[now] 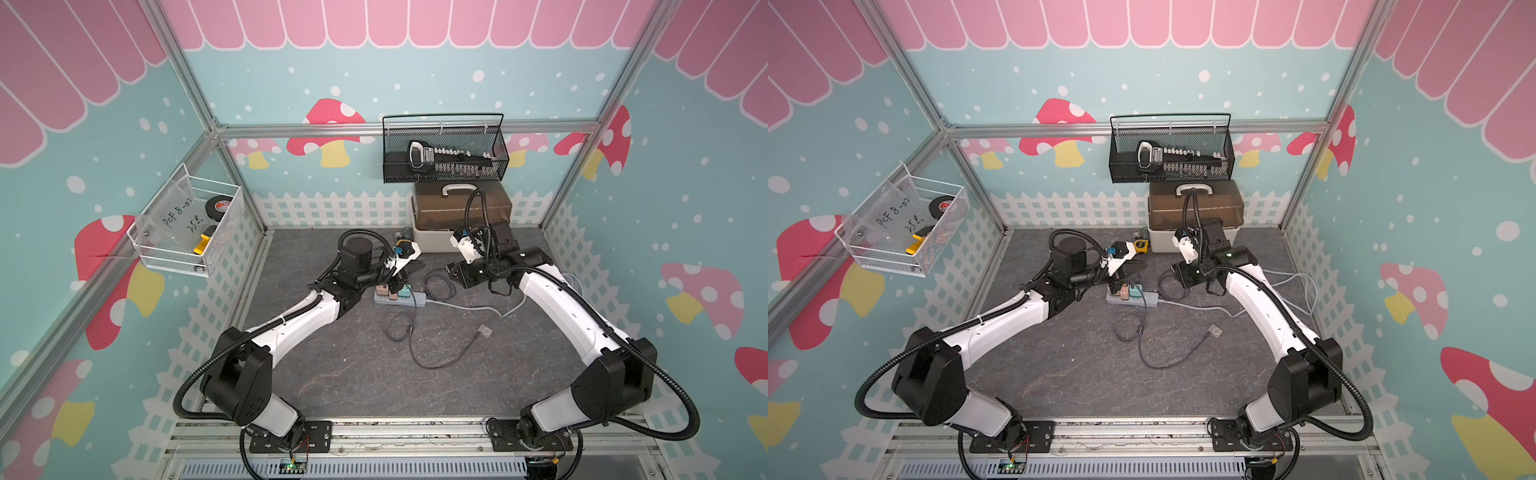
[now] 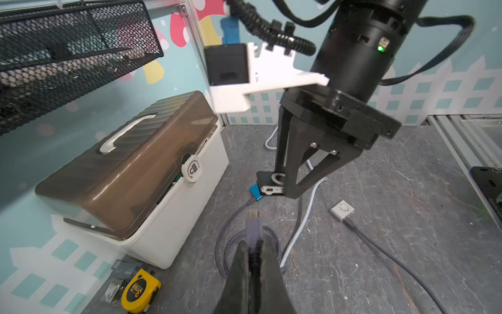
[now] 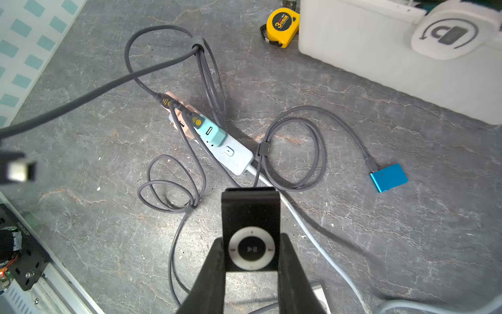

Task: Charge mp3
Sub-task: Pick up the MP3 player from the center of the board, then insert the charging cable into the MP3 player.

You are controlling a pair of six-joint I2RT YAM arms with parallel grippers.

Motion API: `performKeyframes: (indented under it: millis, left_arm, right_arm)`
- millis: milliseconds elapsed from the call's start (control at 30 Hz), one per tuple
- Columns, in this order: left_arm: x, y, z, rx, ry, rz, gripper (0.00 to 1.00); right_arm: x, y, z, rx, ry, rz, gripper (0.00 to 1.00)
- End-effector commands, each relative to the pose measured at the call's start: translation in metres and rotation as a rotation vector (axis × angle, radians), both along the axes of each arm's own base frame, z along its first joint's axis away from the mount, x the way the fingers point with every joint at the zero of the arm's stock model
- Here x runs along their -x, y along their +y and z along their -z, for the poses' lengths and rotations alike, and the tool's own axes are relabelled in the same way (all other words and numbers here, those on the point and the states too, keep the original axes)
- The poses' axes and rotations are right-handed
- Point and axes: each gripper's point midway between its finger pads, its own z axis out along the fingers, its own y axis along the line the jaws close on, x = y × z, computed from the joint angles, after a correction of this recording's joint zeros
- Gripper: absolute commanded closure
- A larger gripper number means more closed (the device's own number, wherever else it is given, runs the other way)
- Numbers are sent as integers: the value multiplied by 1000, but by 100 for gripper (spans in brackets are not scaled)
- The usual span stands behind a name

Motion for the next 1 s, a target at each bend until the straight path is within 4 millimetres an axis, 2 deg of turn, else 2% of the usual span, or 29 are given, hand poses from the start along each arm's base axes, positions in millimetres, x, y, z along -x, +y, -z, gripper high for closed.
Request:
performKeyframes:
  millis: [0, 100, 467, 633, 967]
  left_arm:
    - [3, -16, -9, -2, -82, 46, 100]
    - [3, -22, -3, -25, -100, 53, 100]
    - [-10, -34, 13, -108, -121, 21, 100]
    - [-13, -35, 22, -149, -129, 5, 100]
    - [-17, -34, 26, -173, -141, -30, 100]
  right_arm:
    - [1, 6, -10, -20, -4, -57, 85]
    - [-1, 8, -14, -28, -8, -58, 85]
    - [1, 9, -11, -51, -21, -49, 86]
    - [3, 8, -13, -51, -27, -50, 86]
    - [2, 2, -19, -41, -41, -23, 86]
